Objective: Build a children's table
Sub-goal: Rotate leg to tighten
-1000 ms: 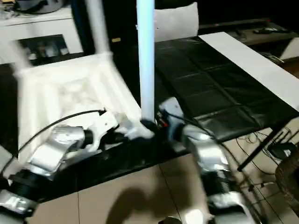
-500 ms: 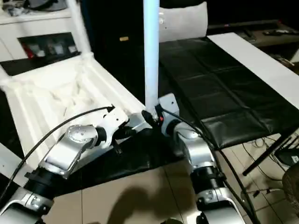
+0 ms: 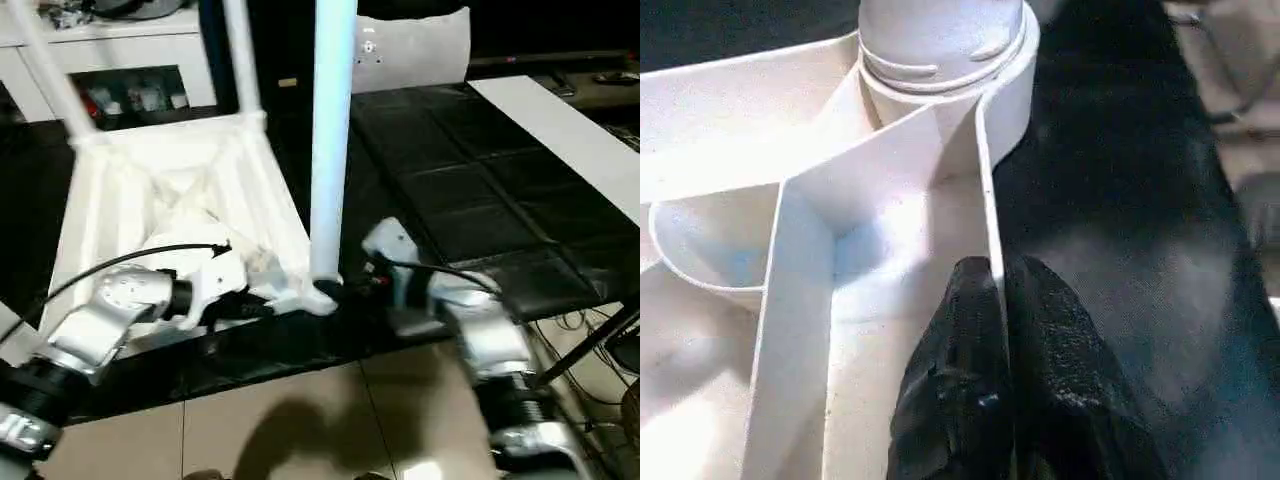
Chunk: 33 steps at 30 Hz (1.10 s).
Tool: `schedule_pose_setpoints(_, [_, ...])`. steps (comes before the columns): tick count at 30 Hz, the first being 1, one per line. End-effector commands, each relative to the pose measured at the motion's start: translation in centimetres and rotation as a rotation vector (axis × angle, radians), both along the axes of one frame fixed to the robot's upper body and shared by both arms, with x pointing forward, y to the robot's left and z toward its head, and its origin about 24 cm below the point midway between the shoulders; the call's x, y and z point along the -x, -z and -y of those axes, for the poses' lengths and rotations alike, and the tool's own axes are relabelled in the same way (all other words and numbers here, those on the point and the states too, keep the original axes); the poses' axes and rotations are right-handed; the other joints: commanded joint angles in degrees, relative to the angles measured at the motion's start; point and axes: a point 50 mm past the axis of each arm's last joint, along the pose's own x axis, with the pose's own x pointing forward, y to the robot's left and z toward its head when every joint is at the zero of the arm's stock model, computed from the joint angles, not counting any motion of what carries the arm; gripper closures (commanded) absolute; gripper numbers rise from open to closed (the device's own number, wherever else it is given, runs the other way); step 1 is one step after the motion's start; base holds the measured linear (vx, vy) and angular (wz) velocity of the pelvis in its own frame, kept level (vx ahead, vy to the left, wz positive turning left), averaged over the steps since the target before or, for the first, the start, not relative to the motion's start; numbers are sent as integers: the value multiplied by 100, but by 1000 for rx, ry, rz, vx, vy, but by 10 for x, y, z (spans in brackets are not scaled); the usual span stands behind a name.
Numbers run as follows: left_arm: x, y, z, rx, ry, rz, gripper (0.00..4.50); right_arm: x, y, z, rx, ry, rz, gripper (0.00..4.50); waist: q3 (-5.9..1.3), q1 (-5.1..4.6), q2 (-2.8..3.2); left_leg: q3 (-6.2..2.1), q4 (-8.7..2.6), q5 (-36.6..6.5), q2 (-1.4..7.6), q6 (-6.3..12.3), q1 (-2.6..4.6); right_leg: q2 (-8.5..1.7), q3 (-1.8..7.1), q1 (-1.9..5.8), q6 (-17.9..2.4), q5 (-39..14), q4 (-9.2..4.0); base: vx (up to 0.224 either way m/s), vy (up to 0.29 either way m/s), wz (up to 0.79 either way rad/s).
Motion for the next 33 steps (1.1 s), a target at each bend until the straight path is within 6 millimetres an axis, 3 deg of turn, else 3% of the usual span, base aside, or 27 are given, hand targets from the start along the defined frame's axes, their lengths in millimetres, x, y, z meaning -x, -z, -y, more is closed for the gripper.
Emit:
schedule_pose_setpoints(1, [8, -4, 9, -21, 174, 11, 450, 5, -7, 1, -10, -113, -8, 25, -370, -35, -48, 177, -389, -793, -81, 470, -48, -125, 169, 382, -1315, -875, -340, 0, 0, 0])
schedule_pose_setpoints(11, [18, -6, 6, -36, 331, -22, 450, 15, -10, -2, -43, -318, -99, 114, -376, 9, -117, 185, -387, -729, -59, 486, -53, -140, 166, 377, -1341, -1013, -329, 0, 0, 0])
schedule_pose_setpoints(12, [18, -6, 6, -36, 333, -22, 450, 16, -10, -2, -44, -321, -101, 140, -370, 14, -103, 179, -393, -748, -63, 464, -59, -141, 163, 380, -1320, -1075, -327, 0, 0, 0])
schedule_pose_setpoints(16, [19, -7, 8, -33, 353, -20, 450, 18, -8, -6, -64, -363, -131, 159, -371, -4, -132, 180, -398, -787, -66, 422, -56, -142, 165, 384, -1268, -1176, -345, 0, 0, 0])
schedule_pose_setpoints(23, [19, -5, 6, -43, 361, -28, 450, 22, -6, -9, -86, -409, -196, 231, -382, 16, -120, 182, -383, -629, -61, 457, -58, -137, 164, 383, -1350, -931, -313, 0, 0, 0])
schedule_pose_setpoints(30, [19, -4, 4, -29, 336, -58, 450, 25, -3, -12, -102, -411, -209, 252, -380, 23, -125, 180, -391, -698, -63, 381, -51, -142, 166, 381, -1274, -1107, -327, 0, 0, 0])
schedule_pose_setpoints(33, [20, -5, 4, -6, 319, -66, 450, 19, -1, -16, -133, -322, -198, 254, -372, -6, -129, 178, -398, -687, -71, 368, -61, -136, 162, 383, -1290, -1076, -323, 0, 0, 0])
